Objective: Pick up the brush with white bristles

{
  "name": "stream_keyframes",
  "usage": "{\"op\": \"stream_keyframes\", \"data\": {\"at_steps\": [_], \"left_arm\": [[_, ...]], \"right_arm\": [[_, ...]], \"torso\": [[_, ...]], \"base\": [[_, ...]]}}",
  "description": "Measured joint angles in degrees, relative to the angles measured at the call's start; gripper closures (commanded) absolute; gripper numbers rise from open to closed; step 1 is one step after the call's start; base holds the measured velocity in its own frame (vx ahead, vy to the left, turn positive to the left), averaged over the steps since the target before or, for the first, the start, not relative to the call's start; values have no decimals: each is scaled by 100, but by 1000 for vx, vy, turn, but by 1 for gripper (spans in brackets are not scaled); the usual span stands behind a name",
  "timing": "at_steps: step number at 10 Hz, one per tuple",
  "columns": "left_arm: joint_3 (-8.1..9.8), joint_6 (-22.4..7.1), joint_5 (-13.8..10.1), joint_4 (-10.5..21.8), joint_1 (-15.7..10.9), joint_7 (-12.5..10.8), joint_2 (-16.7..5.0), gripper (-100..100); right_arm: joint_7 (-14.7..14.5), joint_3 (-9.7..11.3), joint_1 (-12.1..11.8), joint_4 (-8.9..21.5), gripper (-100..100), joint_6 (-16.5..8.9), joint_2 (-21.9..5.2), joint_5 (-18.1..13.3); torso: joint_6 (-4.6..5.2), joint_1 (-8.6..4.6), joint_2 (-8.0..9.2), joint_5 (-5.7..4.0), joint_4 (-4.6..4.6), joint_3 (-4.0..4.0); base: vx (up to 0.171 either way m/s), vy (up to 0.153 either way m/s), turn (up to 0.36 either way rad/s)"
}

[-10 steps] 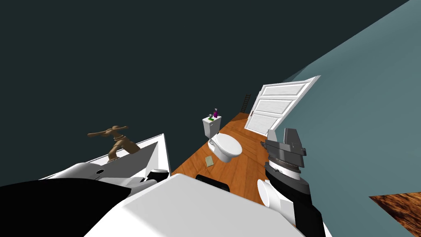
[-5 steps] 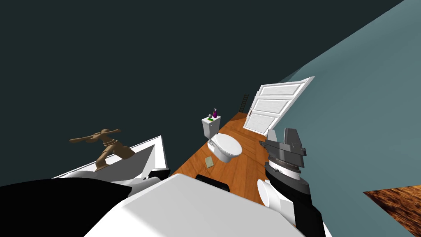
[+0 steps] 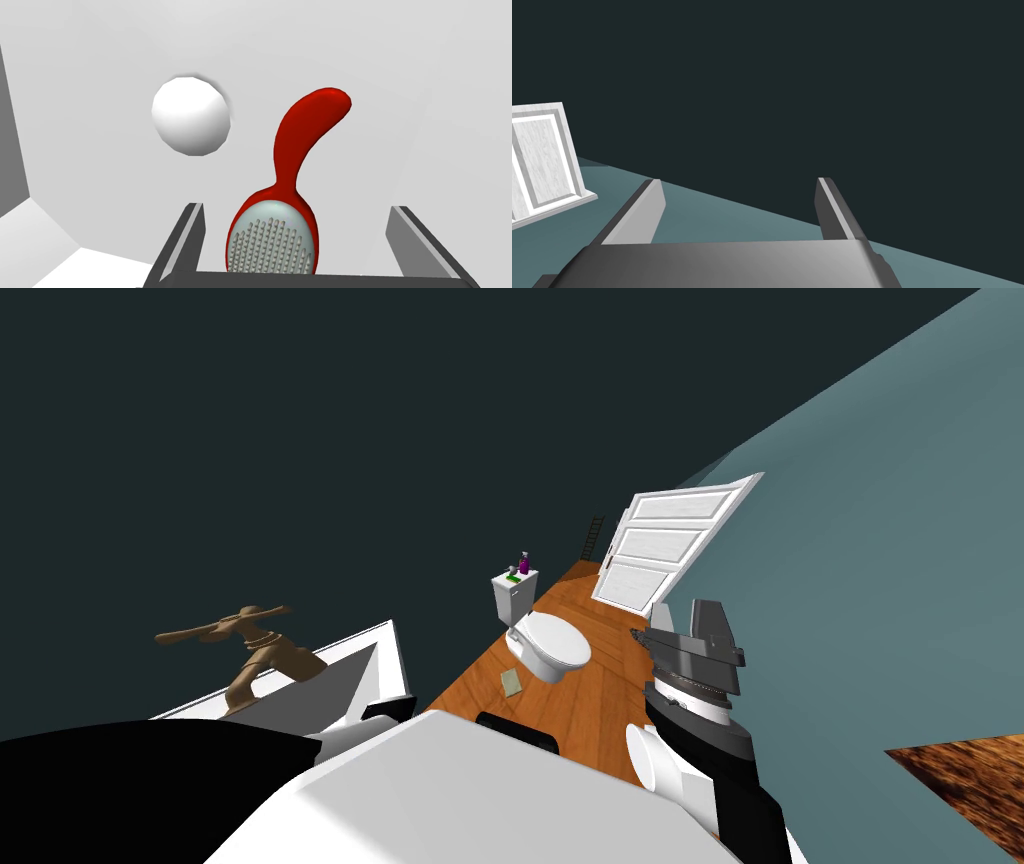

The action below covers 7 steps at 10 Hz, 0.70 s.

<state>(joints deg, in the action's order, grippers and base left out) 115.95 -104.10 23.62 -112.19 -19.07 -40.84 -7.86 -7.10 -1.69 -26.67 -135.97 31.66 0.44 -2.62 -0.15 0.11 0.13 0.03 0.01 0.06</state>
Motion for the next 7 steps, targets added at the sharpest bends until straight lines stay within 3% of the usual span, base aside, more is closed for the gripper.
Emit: {"op": "stream_keyframes", "data": {"at_steps": [2, 3, 4, 7], "left_arm": [[218, -86, 26, 105, -9, -35, 63, -100], [232, -93, 24, 114, -5, -35, 65, 0], [231, -92, 24, 113, -6, -35, 64, -100], [178, 191, -51, 385, 19, -109, 151, -100]], "right_arm": [[0, 0, 0, 0, 0, 0, 0, 0], [0, 0, 0, 0, 0, 0, 0, 0], [0, 1, 0, 0, 0, 0, 1, 0], [0, 0, 0, 0, 0, 0, 1, 0]], "torso": [[-1, -5, 15, -1, 3, 8], [1, -14, 10, -3, 3, 6], [1, -21, 4, -5, 1, 2], [1, -22, -11, -5, -2, -6]], "base": [[-35, 33, 13], [0, 0, 0], [15, 7, 89], [26, 4, 64]]}}
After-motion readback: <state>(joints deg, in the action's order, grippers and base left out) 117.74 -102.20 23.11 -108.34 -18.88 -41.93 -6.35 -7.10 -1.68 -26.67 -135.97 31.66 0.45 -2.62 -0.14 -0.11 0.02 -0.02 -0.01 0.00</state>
